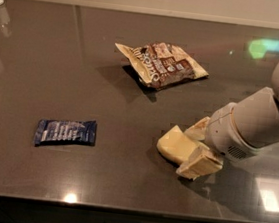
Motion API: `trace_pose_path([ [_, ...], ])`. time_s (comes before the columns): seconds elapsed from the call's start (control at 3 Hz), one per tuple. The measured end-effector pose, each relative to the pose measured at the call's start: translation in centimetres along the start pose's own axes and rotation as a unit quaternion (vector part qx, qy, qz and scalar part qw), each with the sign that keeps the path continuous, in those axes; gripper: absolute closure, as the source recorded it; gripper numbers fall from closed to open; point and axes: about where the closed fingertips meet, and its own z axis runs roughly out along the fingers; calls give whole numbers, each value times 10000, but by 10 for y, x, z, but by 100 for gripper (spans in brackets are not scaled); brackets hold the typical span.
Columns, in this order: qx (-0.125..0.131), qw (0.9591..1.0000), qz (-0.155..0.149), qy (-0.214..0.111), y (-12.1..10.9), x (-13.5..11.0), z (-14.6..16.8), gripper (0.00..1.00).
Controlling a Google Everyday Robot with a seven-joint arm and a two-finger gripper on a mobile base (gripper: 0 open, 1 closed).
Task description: Move sponge near rxbar blueberry
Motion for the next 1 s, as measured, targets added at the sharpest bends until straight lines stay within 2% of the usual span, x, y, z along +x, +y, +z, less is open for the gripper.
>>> trace_pose_path([
  [0.33,-44,10000,0,-29,-1,-4,-4,65],
  [0.67,-101,9996,-199,-143,-6,-32,-10,96],
  [1.0,-145,9987,-402,-268,-9,-59,-10,100],
])
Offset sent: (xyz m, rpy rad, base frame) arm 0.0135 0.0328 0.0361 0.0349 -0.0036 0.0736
